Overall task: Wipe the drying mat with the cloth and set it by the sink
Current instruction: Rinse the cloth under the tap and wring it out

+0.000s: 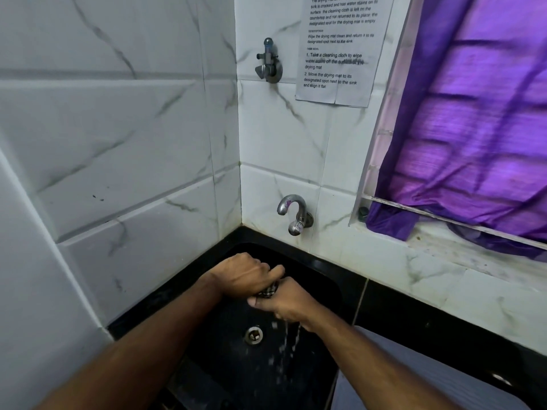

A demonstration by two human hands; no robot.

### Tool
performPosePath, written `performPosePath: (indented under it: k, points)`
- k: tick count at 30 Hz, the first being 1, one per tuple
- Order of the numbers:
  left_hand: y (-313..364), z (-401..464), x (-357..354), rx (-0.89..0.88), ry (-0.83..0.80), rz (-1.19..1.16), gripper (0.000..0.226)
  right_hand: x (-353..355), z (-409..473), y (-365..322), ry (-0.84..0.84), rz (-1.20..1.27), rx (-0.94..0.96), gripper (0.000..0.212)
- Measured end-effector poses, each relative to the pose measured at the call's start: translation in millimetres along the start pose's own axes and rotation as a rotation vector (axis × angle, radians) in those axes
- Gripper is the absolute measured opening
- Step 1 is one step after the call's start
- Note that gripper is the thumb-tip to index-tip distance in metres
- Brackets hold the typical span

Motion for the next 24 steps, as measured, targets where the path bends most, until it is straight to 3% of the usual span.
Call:
performPosePath:
  k: [3, 7, 11, 14, 17, 20, 22, 24]
  points:
    - [-20, 1, -1, 0.189, 0.026, -0.244, 0.036, 30, 6, -12, 0.198, -0.435, 0.084, 0.049]
    - [-55, -6, 6, 0.325, 0.284, -0.665, 0.046, 45, -17, -30, 0.586, -0.784, 0.302, 0.09]
    - [-54, -11, 27, 0.362, 0.478, -0.989, 0.028, 31, -44, -38, 0.826, -1.081, 0.509, 0.096]
    - [-33, -4, 30, 0.426, 0.426, -1.246, 0.029, 56, -55, -50, 0.951, -1.055, 0.59, 0.084]
    - [-13, 2, 15, 0.463, 0.206, -1.551, 0.047, 76, -52, -66, 0.905, -1.098, 0.703, 0.079]
    - [-12, 1, 1, 0.601, -0.086, -1.261, 0.064, 85, -36, -70, 0.761, -1.212, 0.649, 0.073]
    - [-27, 0, 9, 0.731, -0.092, -0.899, 0.059, 84, -24, -73, 0.621, -1.244, 0.553, 0.053]
    - [-39, 4, 26, 0.792, 0.004, -0.546, 0.046, 89, -12, -73, 0.518, -1.185, 0.397, 0.03]
Point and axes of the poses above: each hand's wrist, its own z-axis towards the middle knuckle, its own x-axis out of the back of the hand, y = z × x, the point moved 10 cm from there along z, towards the middle knuckle, and after that the axes turned 8 degrees about -z, right-handed, at the moved point
